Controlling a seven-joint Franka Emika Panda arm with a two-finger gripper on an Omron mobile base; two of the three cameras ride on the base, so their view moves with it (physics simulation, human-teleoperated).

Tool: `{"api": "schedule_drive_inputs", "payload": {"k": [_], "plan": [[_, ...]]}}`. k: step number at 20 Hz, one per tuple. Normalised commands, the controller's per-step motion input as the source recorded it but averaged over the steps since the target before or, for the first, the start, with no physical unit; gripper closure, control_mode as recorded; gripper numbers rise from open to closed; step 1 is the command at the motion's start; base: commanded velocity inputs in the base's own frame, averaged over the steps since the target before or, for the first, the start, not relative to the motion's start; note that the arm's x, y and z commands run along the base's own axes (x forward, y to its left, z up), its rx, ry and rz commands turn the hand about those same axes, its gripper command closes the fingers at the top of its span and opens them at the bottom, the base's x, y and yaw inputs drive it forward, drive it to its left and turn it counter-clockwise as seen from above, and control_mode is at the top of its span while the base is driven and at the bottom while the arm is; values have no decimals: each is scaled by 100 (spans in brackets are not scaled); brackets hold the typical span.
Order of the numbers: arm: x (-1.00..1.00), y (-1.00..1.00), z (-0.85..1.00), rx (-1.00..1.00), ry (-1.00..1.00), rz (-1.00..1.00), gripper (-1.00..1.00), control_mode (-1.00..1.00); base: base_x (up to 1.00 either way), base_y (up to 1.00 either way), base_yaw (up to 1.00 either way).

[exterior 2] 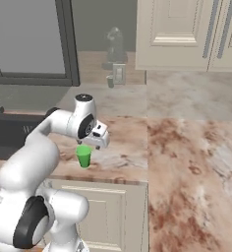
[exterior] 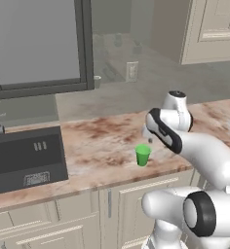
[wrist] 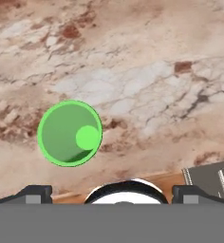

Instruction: Place the pitcher and cup on the dining counter for serving.

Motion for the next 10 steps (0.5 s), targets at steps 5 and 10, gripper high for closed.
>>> {"api": "schedule_drive_inputs", "payload": {"k": [5, 10], "plan": [[40, 0, -59, 0, 0, 0, -100, -100, 0, 0, 0], [40, 0, -45, 0, 0, 0, -100, -100, 0, 0, 0]]}}
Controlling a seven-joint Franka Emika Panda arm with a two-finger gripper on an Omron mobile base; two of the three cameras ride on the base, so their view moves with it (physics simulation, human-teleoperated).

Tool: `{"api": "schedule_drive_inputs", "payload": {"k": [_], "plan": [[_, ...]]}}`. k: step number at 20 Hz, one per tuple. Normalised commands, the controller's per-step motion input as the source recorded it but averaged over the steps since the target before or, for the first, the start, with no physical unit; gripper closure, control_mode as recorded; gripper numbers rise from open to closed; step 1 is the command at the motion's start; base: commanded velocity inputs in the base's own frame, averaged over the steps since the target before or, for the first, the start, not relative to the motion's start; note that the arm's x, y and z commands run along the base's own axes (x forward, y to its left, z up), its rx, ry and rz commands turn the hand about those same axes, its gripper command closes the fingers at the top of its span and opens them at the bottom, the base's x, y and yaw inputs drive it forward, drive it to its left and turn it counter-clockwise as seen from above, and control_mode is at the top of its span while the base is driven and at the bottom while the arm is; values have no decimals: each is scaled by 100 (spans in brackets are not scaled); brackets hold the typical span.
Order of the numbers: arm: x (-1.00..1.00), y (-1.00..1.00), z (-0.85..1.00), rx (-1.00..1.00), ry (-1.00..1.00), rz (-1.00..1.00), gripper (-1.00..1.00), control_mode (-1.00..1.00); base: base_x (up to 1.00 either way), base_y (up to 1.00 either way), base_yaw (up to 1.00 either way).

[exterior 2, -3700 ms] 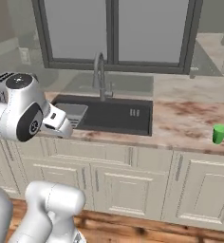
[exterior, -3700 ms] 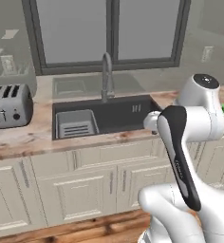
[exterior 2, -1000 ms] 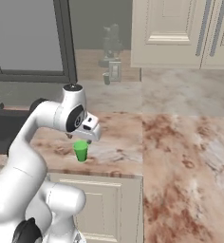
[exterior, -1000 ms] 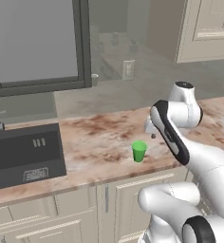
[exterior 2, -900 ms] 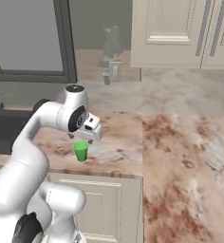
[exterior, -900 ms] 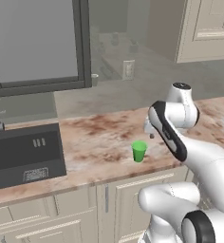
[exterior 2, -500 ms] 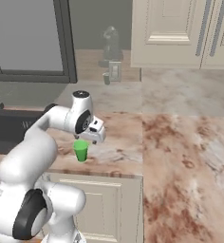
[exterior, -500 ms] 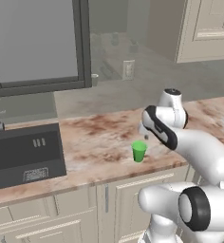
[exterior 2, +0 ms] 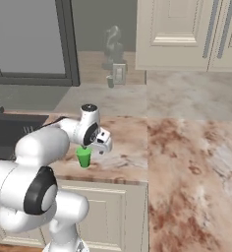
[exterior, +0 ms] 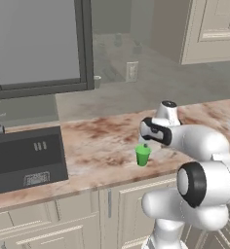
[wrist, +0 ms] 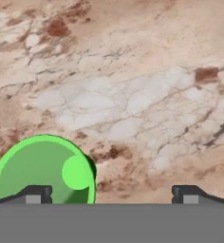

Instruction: Place the pitcher and cup on the dining counter for serving.

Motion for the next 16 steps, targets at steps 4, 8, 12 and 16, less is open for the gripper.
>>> {"api": "schedule_drive_inputs", "payload": {"k": [4, 8, 12, 16], "plan": [[33, 0, -39, 0, 0, 0, -100, -100, 0, 0, 0], [23, 0, -36, 0, 0, 0, -100, -100, 0, 0, 0], [12, 0, -32, 0, 0, 0, -100, -100, 0, 0, 0], [1, 0, -27, 0, 0, 0, -100, -100, 0, 0, 0]]}}
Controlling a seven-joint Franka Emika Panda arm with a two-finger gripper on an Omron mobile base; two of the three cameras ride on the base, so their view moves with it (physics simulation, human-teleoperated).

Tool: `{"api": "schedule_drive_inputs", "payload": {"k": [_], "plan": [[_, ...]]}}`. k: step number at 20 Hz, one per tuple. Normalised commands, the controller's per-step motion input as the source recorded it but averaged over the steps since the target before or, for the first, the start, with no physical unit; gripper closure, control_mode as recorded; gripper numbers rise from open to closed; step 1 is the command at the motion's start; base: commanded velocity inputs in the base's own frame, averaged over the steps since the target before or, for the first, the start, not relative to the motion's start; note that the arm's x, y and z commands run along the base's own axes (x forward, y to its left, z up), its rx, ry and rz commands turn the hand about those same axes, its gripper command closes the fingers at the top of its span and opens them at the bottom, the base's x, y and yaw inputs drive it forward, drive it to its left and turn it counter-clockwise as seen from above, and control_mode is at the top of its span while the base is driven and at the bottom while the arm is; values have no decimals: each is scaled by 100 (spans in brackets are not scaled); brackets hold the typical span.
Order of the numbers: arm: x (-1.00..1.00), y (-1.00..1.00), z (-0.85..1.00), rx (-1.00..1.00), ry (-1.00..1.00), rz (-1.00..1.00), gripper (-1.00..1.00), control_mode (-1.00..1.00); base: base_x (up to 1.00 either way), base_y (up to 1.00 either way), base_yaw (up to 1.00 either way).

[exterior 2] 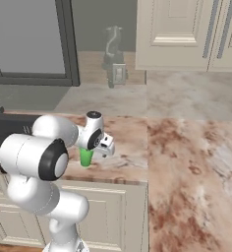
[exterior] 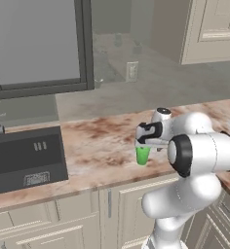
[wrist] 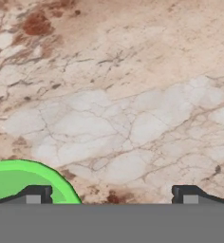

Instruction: Place the pitcher and cup on the dining counter for serving.

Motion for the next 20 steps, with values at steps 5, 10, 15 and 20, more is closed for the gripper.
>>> {"api": "schedule_drive_inputs", "payload": {"k": [5, 10, 15, 20], "plan": [[-19, 6, -24, 0, 0, 0, 100, -100, 0, 0, 0], [0, 0, -1, 0, 0, 0, 100, -100, 0, 0, 0], [0, 0, 0, 0, 0, 0, 100, -100, 0, 0, 0], [0, 0, 0, 0, 0, 0, 100, -100, 0, 0, 0]]}}
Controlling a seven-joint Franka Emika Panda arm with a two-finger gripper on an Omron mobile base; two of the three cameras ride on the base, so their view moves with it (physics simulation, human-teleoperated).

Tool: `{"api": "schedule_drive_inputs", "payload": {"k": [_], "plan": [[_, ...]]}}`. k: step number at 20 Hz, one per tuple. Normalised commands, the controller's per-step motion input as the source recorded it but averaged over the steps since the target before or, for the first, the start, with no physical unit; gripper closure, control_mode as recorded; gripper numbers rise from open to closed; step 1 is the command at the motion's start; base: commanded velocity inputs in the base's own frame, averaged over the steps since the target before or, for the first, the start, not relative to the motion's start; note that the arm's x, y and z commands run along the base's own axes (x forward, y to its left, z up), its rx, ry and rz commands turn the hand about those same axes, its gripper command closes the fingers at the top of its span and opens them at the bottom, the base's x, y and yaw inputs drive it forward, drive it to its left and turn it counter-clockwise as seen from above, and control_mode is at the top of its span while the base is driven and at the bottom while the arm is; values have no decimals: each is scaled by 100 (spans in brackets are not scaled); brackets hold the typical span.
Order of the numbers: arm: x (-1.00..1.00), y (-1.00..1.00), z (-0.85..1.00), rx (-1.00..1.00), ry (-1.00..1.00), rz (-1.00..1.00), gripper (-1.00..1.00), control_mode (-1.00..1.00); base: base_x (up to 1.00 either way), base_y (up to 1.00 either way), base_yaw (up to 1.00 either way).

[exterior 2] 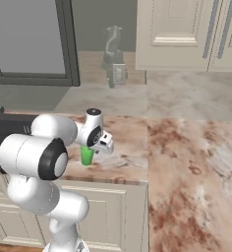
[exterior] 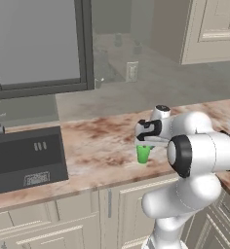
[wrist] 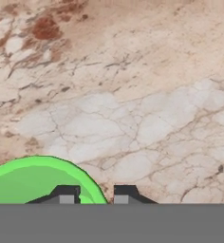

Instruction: Place the pitcher and cup on the dining counter for serving.

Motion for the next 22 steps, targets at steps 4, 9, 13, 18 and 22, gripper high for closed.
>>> {"api": "schedule_drive_inputs", "payload": {"k": [4, 9, 13, 18, 22], "plan": [[-1, 0, 4, 0, -4, 0, 100, -100, 0, 0, 0], [-11, 0, 17, 0, -11, 0, 100, -100, 0, 0, 0], [-20, 0, 36, 0, -18, 0, 100, -100, 0, 0, 0], [-37, 4, 60, 0, -26, 0, 100, -100, 0, 0, 0], [-39, 12, 91, 0, -22, 0, 100, -100, 0, 0, 0]]}}
